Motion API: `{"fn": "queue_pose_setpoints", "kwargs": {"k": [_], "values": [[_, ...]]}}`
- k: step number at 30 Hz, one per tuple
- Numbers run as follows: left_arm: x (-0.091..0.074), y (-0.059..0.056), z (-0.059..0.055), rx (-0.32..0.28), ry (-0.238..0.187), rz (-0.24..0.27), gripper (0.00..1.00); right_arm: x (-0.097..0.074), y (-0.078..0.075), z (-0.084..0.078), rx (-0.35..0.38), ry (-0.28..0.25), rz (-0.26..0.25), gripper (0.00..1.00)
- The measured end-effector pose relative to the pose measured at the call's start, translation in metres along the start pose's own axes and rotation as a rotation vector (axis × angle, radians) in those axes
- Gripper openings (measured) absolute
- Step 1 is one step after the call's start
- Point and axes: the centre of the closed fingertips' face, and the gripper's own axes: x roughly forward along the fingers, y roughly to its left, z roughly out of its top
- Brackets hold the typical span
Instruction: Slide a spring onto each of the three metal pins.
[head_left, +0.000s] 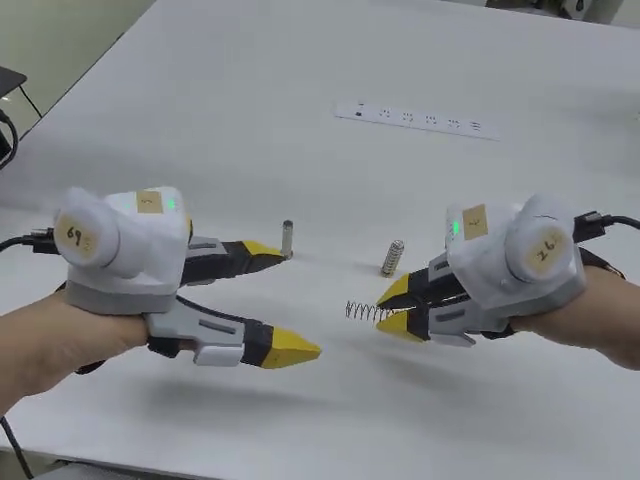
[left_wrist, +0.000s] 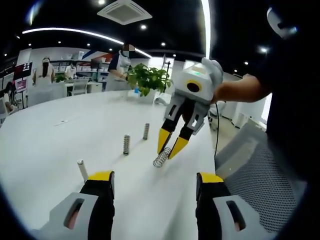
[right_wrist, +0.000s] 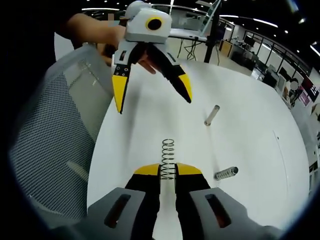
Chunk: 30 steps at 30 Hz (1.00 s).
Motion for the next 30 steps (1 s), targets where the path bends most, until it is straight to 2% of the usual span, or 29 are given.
{"fn": "queue_pose_setpoints", "kwargs": {"k": [4, 7, 15, 23, 26, 30], "values": [[0.008, -0.007, 0.001, 0.019, 0.015, -0.045, 0.49, -0.003, 0.002, -0.001, 0.000, 0.001, -0.003, 0.08], [0.010, -0.009, 0.003, 0.034, 0.023, -0.068, 0.45, -0.006, 0.002, 0.001, 0.002, -0.007, -0.009, 0.08], [0.020, -0.007, 0.009, 0.072, 0.036, -0.087, 0.35, -0.009, 0.001, 0.013, -0.019, -0.021, -0.008, 0.08], [0.032, -0.013, 0.012, 0.095, 0.032, -0.118, 0.24, -0.012, 0.003, 0.023, -0.041, -0.043, 0.004, 0.08], [0.034, -0.020, 0.016, 0.081, 0.013, -0.147, 0.23, -0.014, 0.003, 0.025, -0.038, -0.054, 0.004, 0.08], [0.039, -0.023, 0.017, 0.091, 0.013, -0.153, 0.20, -0.015, 0.004, 0.024, -0.024, -0.074, 0.014, 0.08]]}}
